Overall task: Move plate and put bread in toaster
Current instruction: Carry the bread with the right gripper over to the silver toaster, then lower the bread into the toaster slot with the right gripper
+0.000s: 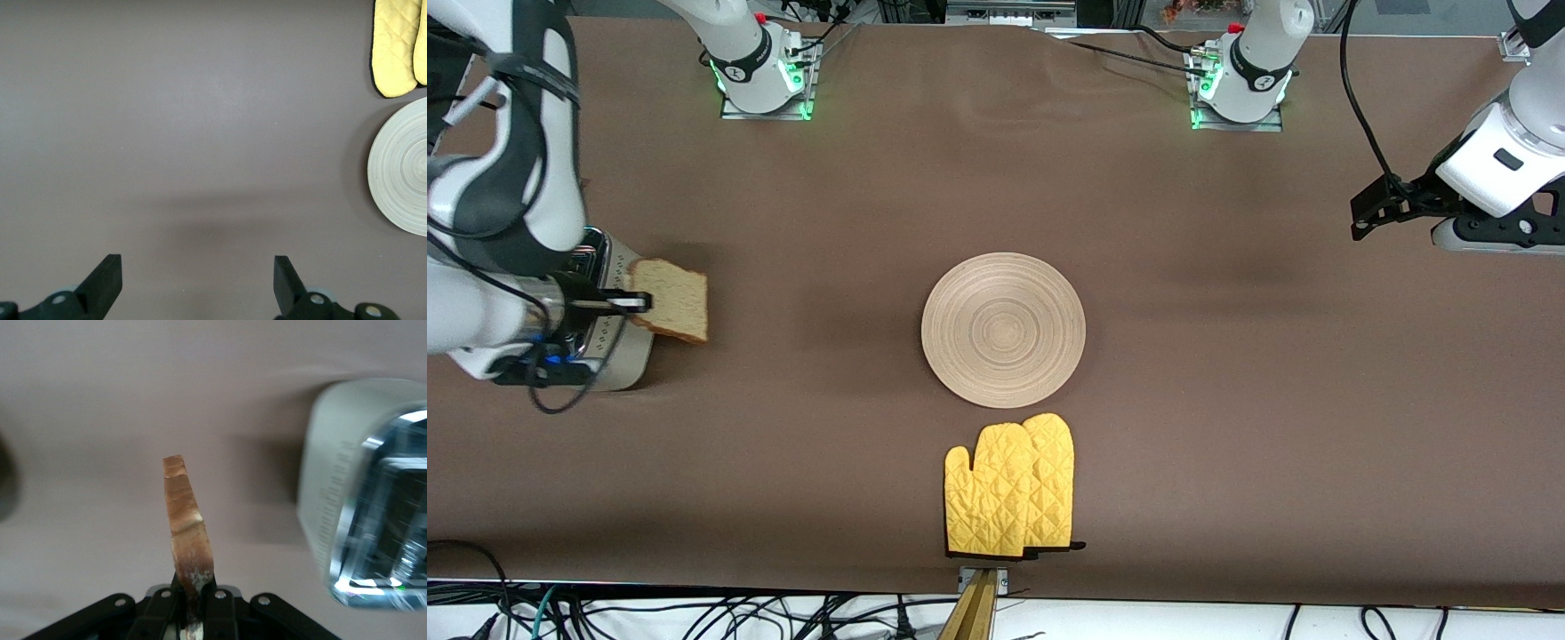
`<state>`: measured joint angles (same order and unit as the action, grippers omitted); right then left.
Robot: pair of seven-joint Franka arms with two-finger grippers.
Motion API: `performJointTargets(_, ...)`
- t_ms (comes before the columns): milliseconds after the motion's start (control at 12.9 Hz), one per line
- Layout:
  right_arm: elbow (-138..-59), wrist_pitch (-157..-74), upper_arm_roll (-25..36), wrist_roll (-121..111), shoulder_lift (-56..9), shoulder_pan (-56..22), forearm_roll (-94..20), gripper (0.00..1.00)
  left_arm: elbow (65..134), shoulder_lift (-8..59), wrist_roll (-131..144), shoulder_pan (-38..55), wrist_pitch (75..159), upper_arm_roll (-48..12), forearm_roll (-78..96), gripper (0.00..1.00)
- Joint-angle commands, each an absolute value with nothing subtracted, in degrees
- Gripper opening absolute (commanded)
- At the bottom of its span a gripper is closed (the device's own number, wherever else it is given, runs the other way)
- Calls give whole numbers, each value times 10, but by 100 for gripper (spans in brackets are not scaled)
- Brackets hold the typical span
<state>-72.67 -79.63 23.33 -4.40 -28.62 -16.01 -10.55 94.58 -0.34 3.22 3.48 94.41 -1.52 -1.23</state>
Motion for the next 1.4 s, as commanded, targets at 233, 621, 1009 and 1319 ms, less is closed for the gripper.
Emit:
performJointTargets(233, -729, -780, 300, -88, -265, -163, -15, 0, 930, 2, 22, 40, 932, -10, -6, 100)
performJointTargets(621, -735, -799, 319, -102, -282, -141, 17, 0, 930, 2, 23, 40, 932, -11, -7, 100)
performJointTargets(1009, -735, -825, 318, -102, -304, -134, 12, 0, 929, 2, 24, 41, 932, -15, -8, 100)
performJointTargets(1319, -735, -846, 317, -101, -314, -134, 9, 0, 929, 2, 25, 41, 932, -22, -9, 100)
